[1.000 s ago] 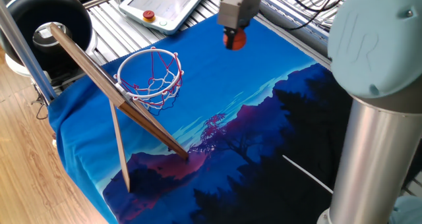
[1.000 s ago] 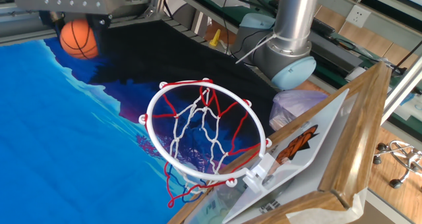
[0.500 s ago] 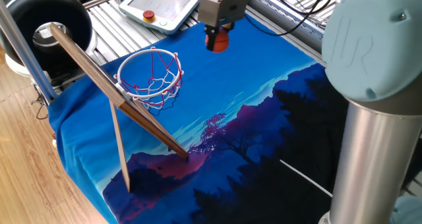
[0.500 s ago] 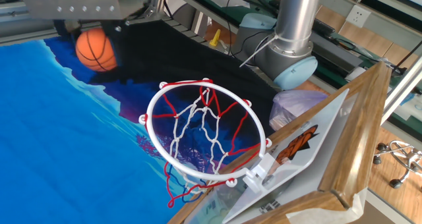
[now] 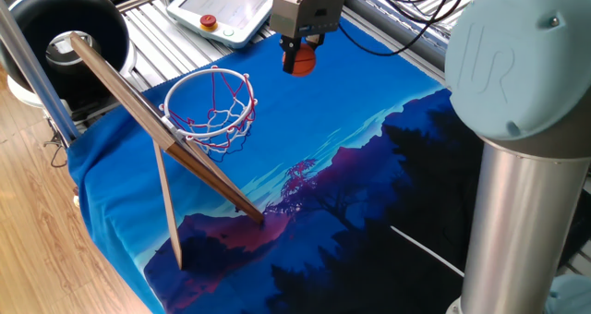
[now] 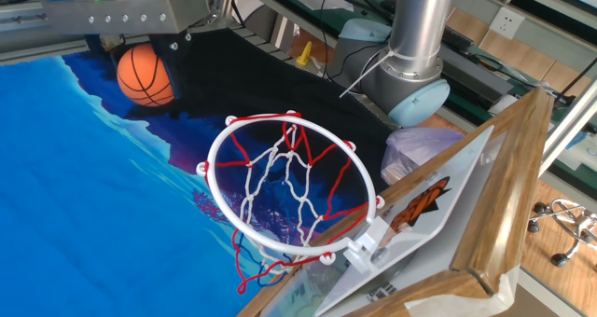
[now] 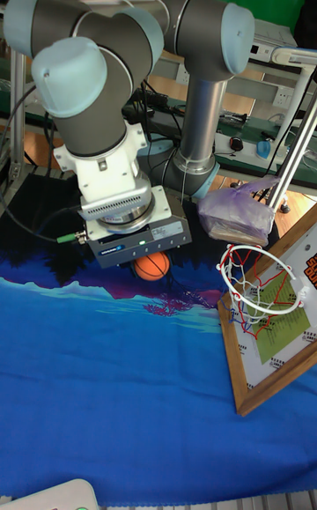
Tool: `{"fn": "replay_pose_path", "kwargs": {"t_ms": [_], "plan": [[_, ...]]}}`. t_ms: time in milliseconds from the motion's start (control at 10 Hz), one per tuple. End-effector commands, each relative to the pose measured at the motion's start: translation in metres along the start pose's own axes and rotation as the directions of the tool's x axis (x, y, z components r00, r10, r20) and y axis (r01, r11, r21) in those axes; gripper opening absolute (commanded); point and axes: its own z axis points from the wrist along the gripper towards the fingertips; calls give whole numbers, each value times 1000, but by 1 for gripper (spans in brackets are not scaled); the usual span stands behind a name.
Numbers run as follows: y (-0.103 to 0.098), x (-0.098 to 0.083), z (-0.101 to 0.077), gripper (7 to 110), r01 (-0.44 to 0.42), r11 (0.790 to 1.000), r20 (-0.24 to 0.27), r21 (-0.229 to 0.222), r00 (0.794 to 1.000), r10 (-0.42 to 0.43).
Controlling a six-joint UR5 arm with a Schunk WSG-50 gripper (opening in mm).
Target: Grab a basketball, release it and shoot it into the basket
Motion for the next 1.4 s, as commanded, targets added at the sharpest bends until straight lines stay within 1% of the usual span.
{"fn": "replay_pose_path", "kwargs": {"t_ms": [0, 200, 300, 500, 600, 700, 800, 1000, 1100, 1200, 1300], "plan": [[-12, 1, -1, 7, -10, 999, -4, 40, 1000, 10], [-43, 3, -5, 7, 8, 987, -11, 160, 1000, -6], [-49, 3, -6, 7, 19, 983, -17, 185, 1000, -17], [-56, 6, -7, 7, 47, 976, -35, 211, 999, -41], [-62, 4, -9, 7, 47, 971, -27, 234, 999, -41], [-70, 0, -11, 7, 48, 963, -11, 267, 999, -46], [-75, -7, -12, 7, 50, 957, 13, 287, 998, -56], [-79, -10, -14, 7, 49, 951, 22, 305, 998, -58], [-79, -11, -14, 7, 44, 951, 28, 306, 998, -55], [-78, -12, -13, 7, 40, 953, 32, 302, 998, -52], [-72, -13, -12, 7, 33, 960, 39, 277, 998, -45]]}}
